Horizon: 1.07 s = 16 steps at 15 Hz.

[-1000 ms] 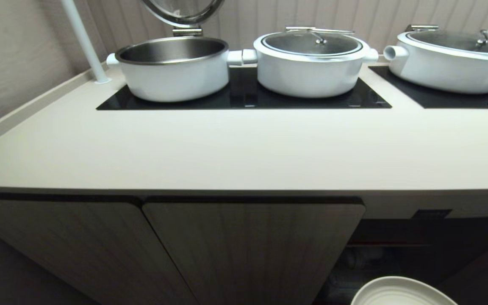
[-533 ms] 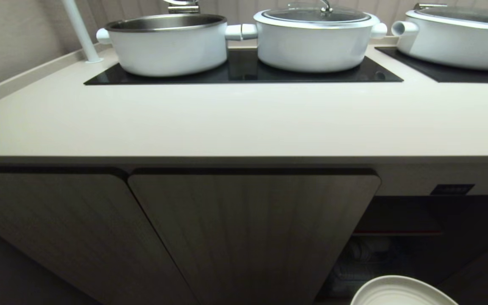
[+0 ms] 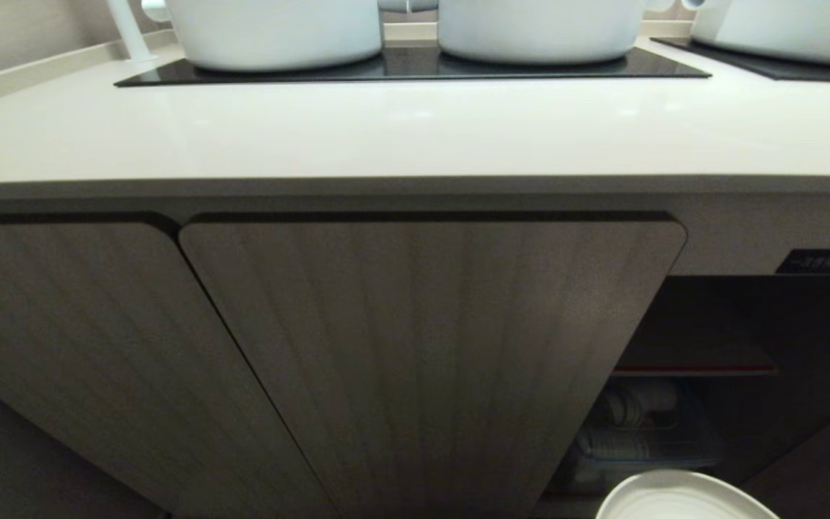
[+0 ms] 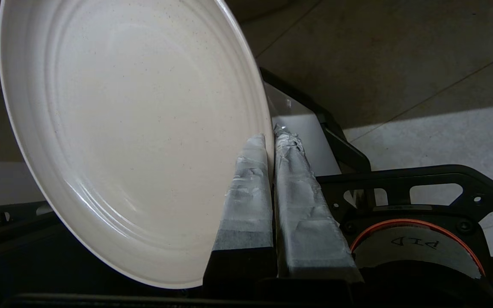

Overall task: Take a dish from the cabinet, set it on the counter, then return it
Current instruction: Put it back into the cabinet

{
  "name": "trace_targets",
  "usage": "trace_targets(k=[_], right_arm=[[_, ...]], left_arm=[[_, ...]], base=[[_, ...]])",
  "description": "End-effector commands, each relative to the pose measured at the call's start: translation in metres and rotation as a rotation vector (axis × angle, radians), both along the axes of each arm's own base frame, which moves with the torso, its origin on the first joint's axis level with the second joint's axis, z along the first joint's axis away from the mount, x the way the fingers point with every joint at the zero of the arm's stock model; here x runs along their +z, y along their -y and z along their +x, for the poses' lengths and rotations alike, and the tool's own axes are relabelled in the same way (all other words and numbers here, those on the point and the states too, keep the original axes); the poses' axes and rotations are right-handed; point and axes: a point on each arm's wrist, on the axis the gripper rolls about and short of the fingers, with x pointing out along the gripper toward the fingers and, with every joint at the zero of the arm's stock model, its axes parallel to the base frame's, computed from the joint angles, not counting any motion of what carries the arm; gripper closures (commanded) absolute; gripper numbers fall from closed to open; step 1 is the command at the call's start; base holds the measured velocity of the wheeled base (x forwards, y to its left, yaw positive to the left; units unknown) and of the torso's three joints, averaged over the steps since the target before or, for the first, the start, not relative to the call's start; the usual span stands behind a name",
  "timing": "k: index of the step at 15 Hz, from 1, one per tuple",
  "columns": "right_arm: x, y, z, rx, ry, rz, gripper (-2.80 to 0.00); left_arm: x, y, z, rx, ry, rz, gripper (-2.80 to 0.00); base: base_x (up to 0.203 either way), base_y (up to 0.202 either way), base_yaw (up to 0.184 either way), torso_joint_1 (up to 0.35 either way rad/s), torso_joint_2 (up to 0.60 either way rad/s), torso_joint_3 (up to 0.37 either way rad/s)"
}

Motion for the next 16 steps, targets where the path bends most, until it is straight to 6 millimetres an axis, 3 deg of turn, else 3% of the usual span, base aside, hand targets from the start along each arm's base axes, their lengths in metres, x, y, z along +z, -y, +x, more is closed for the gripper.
trace_targets(k=[1, 7, 16], right_arm=[[-0.0002, 0.0000, 0.0000, -0.002, -0.005, 0.001, 0.00], [-0.0006, 0.0000, -0.0001, -0.002, -0.006, 0.001, 0.00], [-0.0014, 0.0001, -0.0004, -0.002, -0.010, 0.001, 0.00]], left_arm=[[0.0000, 0.0000, 0.0000, 0.000, 0.001, -0.001, 0.00], [0.0000, 0.0000, 0.0000, 0.000, 0.001, -0.001, 0.00], [0.0000, 0.0000, 0.0000, 0.000, 0.001, -0.001, 0.00]], base=[[0.000, 0.000, 0.000, -0.167, 0.48, 0.294], [0.000, 0.000, 0.000, -0.126, 0.42, 0.295], [0.000, 0.000, 0.000, -0.006, 0.04, 0.028]])
